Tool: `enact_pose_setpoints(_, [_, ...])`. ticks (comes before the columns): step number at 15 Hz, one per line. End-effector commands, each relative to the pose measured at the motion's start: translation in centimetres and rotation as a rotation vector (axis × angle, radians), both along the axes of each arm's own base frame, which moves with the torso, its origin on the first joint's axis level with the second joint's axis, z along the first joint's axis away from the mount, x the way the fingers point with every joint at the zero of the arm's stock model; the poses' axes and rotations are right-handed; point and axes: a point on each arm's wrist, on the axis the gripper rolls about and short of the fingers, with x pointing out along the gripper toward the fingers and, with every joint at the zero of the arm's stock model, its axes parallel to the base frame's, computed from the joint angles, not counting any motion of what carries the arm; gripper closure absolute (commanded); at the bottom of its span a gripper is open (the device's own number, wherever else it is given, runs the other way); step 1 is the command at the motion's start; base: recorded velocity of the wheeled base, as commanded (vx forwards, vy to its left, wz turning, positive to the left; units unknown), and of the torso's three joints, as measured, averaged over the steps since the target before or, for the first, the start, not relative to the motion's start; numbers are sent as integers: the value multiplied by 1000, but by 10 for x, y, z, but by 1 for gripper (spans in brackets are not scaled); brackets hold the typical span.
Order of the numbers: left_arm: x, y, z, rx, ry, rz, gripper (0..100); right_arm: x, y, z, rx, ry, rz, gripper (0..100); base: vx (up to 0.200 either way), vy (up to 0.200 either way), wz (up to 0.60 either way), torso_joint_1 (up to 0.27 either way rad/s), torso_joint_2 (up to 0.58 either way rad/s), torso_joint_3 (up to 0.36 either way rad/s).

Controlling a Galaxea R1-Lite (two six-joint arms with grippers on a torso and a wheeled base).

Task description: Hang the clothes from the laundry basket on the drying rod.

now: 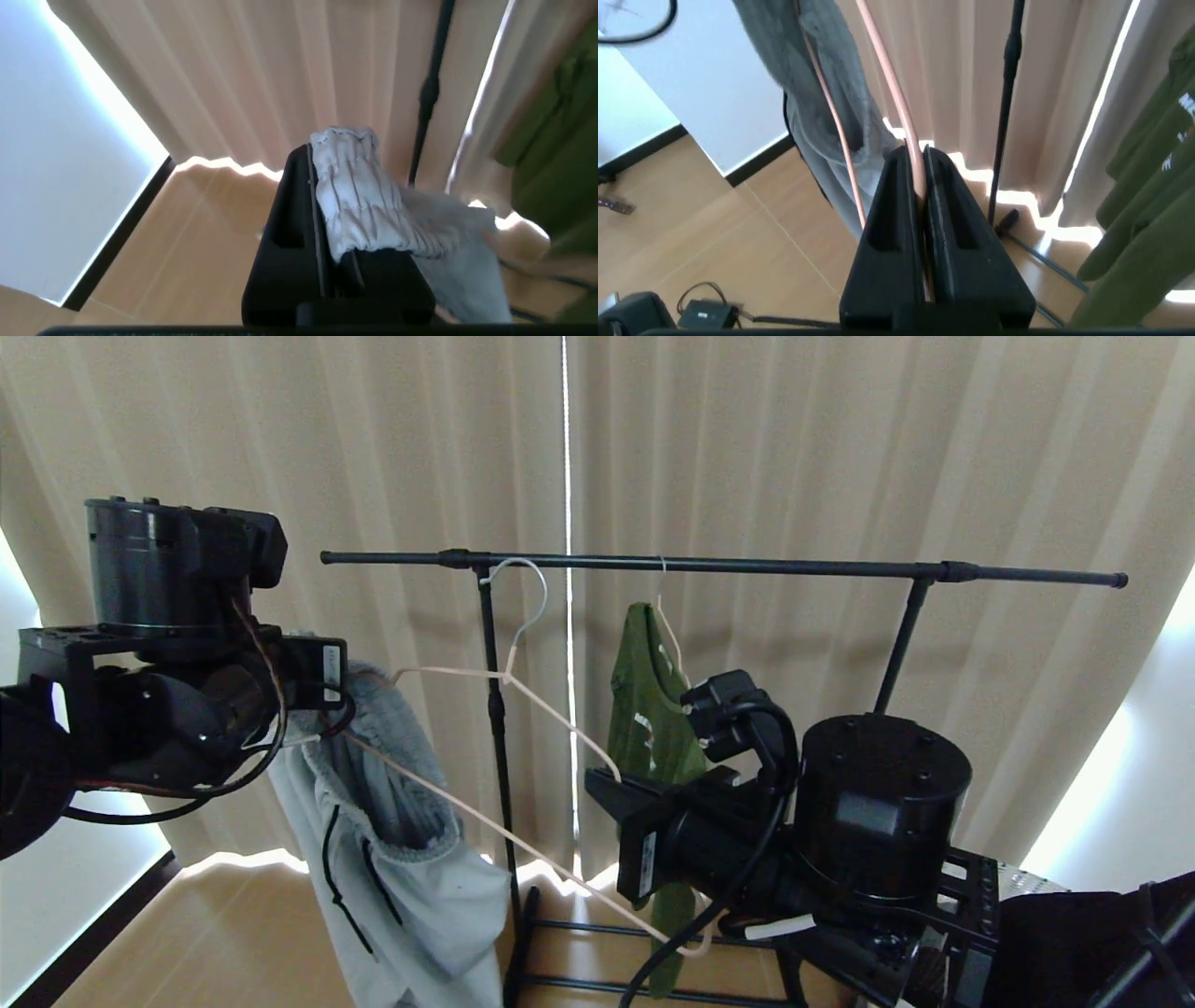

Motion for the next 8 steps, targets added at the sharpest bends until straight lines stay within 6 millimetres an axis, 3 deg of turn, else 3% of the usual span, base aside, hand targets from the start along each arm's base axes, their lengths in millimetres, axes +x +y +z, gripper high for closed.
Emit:
enact_pose_setpoints(1, [-7,0,4,-4,-8,-10,100,3,2,-1,3,1,-4,100,0,0,0,0,0,0])
enact_pose_setpoints(8, [-30,-24,10,-68,-8,-109,100,4,8,-2,18,-6,3,100,0,0,0,0,0,0])
